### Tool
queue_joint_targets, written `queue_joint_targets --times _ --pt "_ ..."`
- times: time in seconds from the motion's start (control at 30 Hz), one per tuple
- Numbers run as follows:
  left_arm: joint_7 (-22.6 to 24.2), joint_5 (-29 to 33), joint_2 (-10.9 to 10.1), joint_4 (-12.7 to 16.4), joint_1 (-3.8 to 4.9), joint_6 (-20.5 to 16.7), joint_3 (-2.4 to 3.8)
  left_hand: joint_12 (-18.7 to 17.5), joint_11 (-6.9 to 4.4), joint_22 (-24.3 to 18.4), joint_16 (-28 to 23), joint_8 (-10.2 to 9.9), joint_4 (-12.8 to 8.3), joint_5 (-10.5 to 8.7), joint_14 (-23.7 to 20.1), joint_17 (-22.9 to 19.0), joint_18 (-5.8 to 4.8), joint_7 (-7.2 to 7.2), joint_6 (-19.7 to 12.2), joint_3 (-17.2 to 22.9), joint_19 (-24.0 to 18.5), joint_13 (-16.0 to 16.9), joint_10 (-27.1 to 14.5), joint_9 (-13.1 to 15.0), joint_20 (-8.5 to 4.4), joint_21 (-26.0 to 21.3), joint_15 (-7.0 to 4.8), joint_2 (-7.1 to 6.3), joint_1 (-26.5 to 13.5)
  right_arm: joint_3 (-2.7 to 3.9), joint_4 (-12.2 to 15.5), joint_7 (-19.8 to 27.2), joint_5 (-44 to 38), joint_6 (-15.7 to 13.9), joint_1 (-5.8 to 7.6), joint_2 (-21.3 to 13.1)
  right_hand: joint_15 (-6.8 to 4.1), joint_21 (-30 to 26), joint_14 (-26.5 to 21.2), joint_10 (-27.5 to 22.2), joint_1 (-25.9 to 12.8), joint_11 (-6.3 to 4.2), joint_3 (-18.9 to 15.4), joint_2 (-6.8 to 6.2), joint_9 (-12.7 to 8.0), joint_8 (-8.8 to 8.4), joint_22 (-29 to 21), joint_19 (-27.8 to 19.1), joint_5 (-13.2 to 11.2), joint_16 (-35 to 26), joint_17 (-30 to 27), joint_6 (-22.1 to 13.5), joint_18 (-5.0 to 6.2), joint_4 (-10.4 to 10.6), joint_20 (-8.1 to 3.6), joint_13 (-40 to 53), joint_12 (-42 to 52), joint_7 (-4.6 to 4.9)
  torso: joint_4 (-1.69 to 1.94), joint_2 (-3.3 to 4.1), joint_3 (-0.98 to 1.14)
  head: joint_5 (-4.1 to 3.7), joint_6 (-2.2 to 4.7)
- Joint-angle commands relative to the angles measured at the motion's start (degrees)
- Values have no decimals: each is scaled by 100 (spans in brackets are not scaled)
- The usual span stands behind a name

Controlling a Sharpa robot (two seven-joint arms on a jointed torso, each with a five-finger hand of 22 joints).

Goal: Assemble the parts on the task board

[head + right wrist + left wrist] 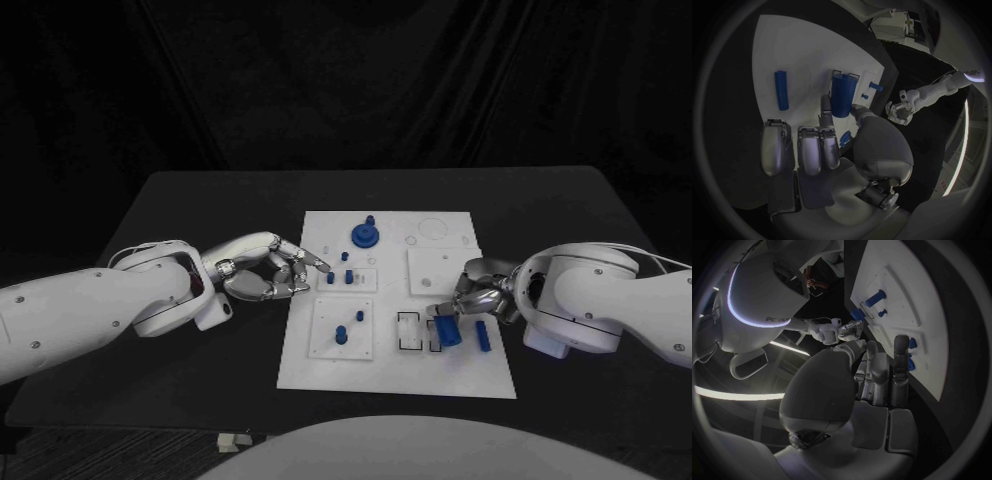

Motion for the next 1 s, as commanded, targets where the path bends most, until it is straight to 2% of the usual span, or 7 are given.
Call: queue_joint_targets --times 0.03,0.33,0.57,1.0 --pt "46 53 15 6 0 62 4 -20 -16 240 -24 13 36 32 -25 -7 63 8 29 1 -21 -5 30 5 10 6 4 -13 -38 2 30 -19 472 -492 12 34 -16 -23 540 625 92 -3 823 172 -4 -26 1190 172 -13 -35 1147 -48 99 -793 -10 1505 20 3 -5 0 0 -1 -1" --pt "50 53 21 10 -1 64 4 -20 -16 240 -24 13 36 32 -25 -7 63 8 29 1 -21 -5 30 5 10 6 4 -13 -38 0 -42 -21 666 -728 -17 282 8 -41 537 625 11 20 840 188 -9 -64 1185 166 -103 -44 1134 -103 103 -782 12 1505 20 29 3 -2 -2 -4 -1" --pt "54 53 15 12 -2 65 4 -20 -16 237 -27 9 39 38 -29 -10 65 9 19 0 -29 -9 30 3 11 -5 6 -13 -45 -1 -126 -29 731 -798 -71 420 30 -70 534 625 -72 45 859 230 -20 -109 1177 154 -174 -51 1122 -171 109 -746 33 1505 20 60 14 7 -2 14 -1" --pt "66 53 14 11 -5 70 4 -20 -15 236 -30 5 40 43 -34 -15 65 7 6 -1 -31 -12 29 1 12 -5 7 -16 -49 -1 -170 -46 736 -671 -133 510 58 -122 531 625 -129 73 876 246 -49 -180 1162 133 -277 -58 1112 -273 119 -741 60 1505 20 94 2 1 -3 46 -1"
